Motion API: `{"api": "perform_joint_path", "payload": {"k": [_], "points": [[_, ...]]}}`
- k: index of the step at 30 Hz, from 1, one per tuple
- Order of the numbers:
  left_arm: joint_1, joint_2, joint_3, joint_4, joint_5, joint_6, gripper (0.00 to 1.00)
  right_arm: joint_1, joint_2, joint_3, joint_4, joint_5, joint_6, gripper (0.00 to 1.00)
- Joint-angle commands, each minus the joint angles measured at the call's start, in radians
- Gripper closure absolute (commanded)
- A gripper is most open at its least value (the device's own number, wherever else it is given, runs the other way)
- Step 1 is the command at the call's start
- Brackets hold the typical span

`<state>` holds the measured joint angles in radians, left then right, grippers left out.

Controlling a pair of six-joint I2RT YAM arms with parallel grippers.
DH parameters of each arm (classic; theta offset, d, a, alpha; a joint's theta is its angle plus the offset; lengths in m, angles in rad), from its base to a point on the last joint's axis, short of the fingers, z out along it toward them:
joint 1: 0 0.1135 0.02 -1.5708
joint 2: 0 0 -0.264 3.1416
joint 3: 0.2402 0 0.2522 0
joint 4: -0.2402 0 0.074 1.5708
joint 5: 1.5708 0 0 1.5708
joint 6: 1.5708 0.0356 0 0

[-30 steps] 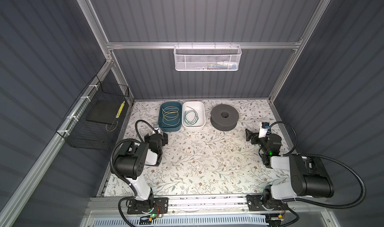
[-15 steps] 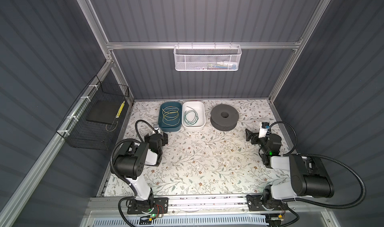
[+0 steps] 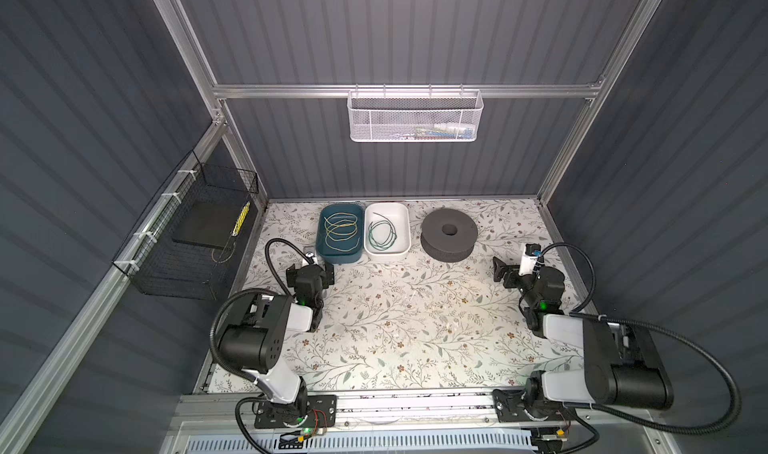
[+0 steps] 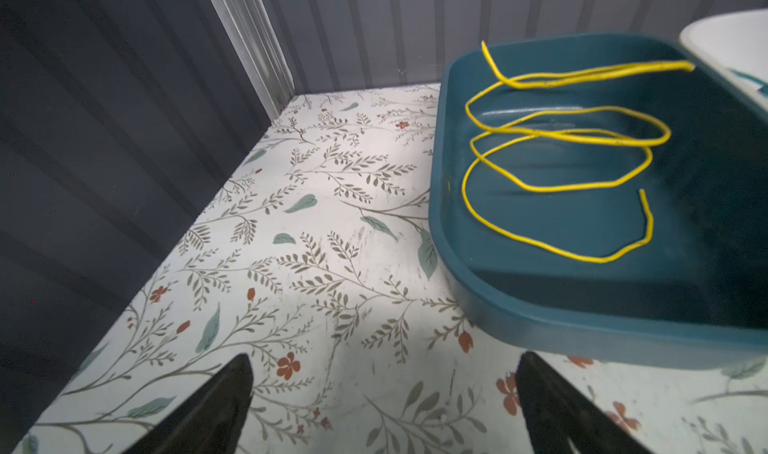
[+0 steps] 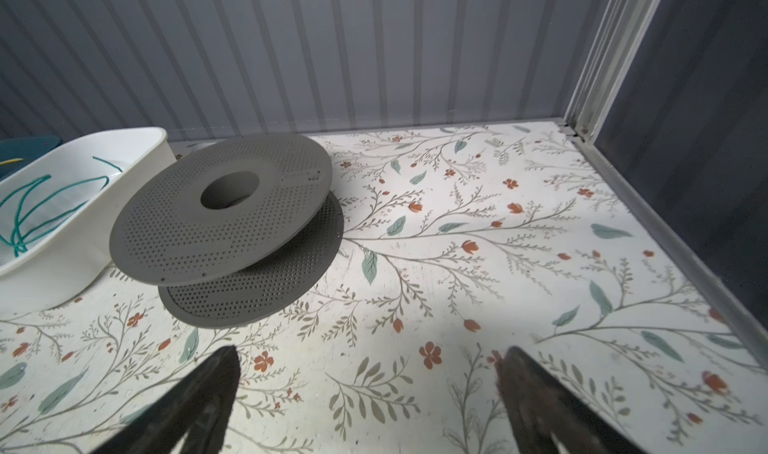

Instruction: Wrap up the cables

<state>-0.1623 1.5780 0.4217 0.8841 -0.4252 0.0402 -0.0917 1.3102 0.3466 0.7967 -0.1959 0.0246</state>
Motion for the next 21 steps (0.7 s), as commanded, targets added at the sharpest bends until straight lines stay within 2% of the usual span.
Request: {"api": "perform_joint_path", "payload": {"k": [1, 4, 6, 8, 10, 12, 14, 16, 17, 19, 21], "points": [[0.004, -0.147, 0.044, -0.13, 0.02, -0.008, 0.0, 0.05, -0.129, 0.134, -0.272, 0.099, 0.014, 0.01], [0.004, -0.328, 0.075, -0.241, 0.036, -0.061, 0.01, 0.16, -0.246, 0.293, -0.53, 0.245, 0.01, 0.01], [0.004, -0.439, 0.141, -0.394, 0.03, -0.136, 0.0, 0.23, -0.276, 0.437, -0.733, 0.324, 0.039, 0.01], [0.004, -0.531, 0.234, -0.603, 0.049, -0.208, 0.01, 0.238, -0.289, 0.573, -0.93, 0.227, 0.128, 0.01], [0.004, -0.587, 0.329, -0.806, 0.047, -0.315, 0.01, 0.233, -0.322, 0.575, -0.932, 0.171, 0.301, 0.01], [0.004, -0.63, 0.429, -1.047, 0.001, -0.523, 0.01, 0.222, -0.371, 0.484, -0.888, 0.193, 0.498, 0.01], [0.004, -0.671, 0.473, -1.207, -0.011, -0.612, 0.01, 0.18, -0.407, 0.389, -0.784, 0.099, 0.56, 0.02], [0.004, -0.734, 0.427, -1.229, 0.013, -0.668, 0.01, 0.165, -0.416, 0.361, -0.788, 0.074, 0.601, 0.05], [0.004, -0.778, 0.384, -1.203, 0.063, -0.665, 0.0, 0.165, -0.408, 0.368, -0.825, 0.067, 0.605, 0.04], [0.004, -0.861, 0.304, -1.17, 0.141, -0.669, 0.0, 0.166, -0.386, 0.4, -0.932, 0.073, 0.602, 0.05], [0.005, -0.943, 0.243, -1.179, 0.159, -0.722, 0.01, 0.166, -0.367, 0.407, -0.991, 0.039, 0.573, 0.08]]}}
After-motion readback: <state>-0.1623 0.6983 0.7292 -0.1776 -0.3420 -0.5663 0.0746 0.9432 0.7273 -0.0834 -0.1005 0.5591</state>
